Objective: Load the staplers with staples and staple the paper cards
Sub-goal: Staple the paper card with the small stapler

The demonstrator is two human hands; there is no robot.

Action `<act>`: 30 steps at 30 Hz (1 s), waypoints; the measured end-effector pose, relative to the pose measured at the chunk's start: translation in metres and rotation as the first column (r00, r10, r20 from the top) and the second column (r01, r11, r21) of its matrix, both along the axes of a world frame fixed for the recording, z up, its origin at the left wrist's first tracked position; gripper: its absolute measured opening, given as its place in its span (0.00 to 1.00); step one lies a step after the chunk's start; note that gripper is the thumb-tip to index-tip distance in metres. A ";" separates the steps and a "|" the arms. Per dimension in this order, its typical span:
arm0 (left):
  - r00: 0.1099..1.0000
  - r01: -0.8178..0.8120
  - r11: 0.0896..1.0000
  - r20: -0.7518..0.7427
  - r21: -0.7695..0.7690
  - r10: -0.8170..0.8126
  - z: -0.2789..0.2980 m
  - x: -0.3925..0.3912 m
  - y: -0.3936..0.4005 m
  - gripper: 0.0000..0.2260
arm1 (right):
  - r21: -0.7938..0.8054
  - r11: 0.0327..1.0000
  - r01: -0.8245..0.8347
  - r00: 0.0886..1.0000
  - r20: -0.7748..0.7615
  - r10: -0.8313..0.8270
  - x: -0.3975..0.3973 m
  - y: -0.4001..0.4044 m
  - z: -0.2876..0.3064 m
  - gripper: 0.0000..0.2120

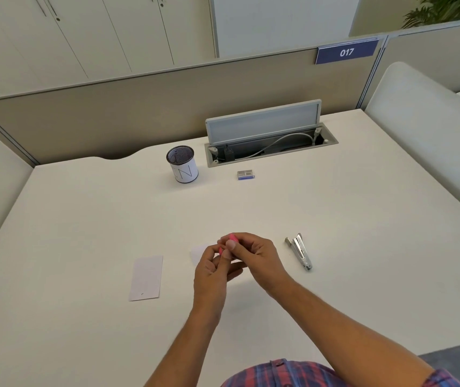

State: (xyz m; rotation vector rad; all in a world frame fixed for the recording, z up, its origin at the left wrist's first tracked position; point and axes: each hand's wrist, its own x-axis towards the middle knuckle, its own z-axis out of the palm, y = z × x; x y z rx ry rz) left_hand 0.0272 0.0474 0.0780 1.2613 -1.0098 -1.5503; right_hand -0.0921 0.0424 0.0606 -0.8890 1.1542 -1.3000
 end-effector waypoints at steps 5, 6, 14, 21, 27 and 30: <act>0.988 -0.140 0.984 -0.056 0.114 0.147 -0.006 -0.008 0.005 0.10 | -0.005 0.981 0.195 0.971 0.140 -0.192 0.005 -0.004 0.008 0.10; 0.983 -0.147 0.979 -0.086 0.139 0.160 -0.007 -0.006 0.008 0.10 | -0.002 0.975 0.223 0.963 0.155 -0.220 0.002 -0.005 0.011 0.12; 0.919 -0.247 0.964 -0.290 0.098 0.266 0.018 0.014 -0.011 0.06 | 0.037 0.937 0.348 0.869 0.362 -0.337 -0.018 -0.012 0.015 0.14; 0.932 -0.133 0.991 -0.336 0.021 0.132 0.025 0.023 -0.018 0.06 | 0.101 0.973 0.206 0.839 0.495 -0.229 -0.035 0.007 0.000 0.17; 0.958 -0.003 1.000 -0.286 -0.013 -0.001 0.029 0.021 -0.014 0.10 | 0.184 0.956 0.229 0.835 0.468 -0.290 -0.041 0.011 -0.001 0.15; 0.965 0.003 1.000 -0.264 -0.009 -0.005 0.030 0.023 -0.015 0.10 | 0.200 0.957 0.211 0.835 0.471 -0.283 -0.041 0.013 -0.001 0.15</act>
